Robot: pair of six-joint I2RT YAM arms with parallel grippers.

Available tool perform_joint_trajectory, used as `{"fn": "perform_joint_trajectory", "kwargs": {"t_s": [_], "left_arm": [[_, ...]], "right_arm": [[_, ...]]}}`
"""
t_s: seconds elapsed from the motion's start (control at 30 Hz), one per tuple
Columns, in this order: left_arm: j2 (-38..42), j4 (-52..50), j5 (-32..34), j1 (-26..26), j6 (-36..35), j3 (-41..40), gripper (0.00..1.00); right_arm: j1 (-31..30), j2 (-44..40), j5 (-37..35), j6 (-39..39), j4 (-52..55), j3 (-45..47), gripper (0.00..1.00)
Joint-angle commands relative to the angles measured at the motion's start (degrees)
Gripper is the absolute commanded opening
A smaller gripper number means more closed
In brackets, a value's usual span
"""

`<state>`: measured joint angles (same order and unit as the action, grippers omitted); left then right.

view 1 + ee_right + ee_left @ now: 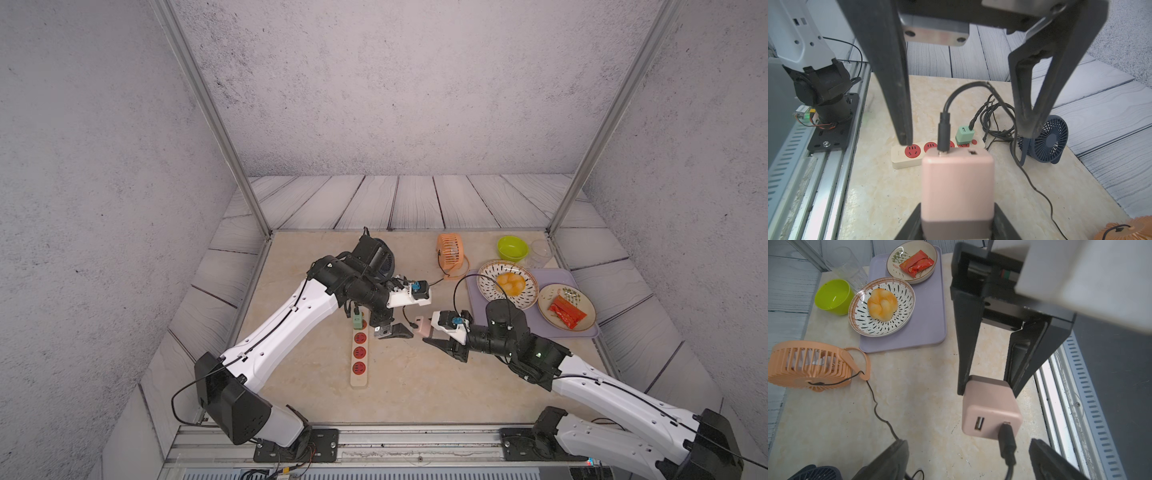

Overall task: Plug the desk fan into the power strip
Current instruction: Pick up the plug from the center of the board.

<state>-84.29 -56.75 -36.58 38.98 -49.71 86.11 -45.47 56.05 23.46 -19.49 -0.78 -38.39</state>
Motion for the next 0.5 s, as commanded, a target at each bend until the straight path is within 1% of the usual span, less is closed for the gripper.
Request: {"fn": "perform_joint_trajectory", "kwargs": {"t_s": [0.0, 0.13, 0.27, 0.4, 0.47], "left_arm": [[-0.58, 0.75, 1.94, 1.3, -1.57, -0.54, 0.95], [-1.35, 0.74, 3.53, 2.85, -2.28, -0.18, 0.91], [-1.96, 1.03, 4.58, 3.58, -2.49, 0.22, 0.85], [-2.33, 1.04, 5.5, 4.2, -2.79, 0.56, 0.78], [-2.37, 1.43, 5.76, 4.39, -2.84, 0.34, 0.76]], "right_arm": [[-0.32, 0.72, -0.5, 1.78, -2.61, -1.47, 0.08], [-0.3, 1.29, -3.04, 4.08, -2.11, -2.35, 0.05], [-0.31, 1.9, -3.28, 4.05, -2.43, -2.27, 0.05], [-0.3, 1.7, -3.87, 6.02, -4.46, -1.49, 0.04], [-0.34, 1.7, -3.9, 6.62, -5.36, -1.14, 0.04]]}}
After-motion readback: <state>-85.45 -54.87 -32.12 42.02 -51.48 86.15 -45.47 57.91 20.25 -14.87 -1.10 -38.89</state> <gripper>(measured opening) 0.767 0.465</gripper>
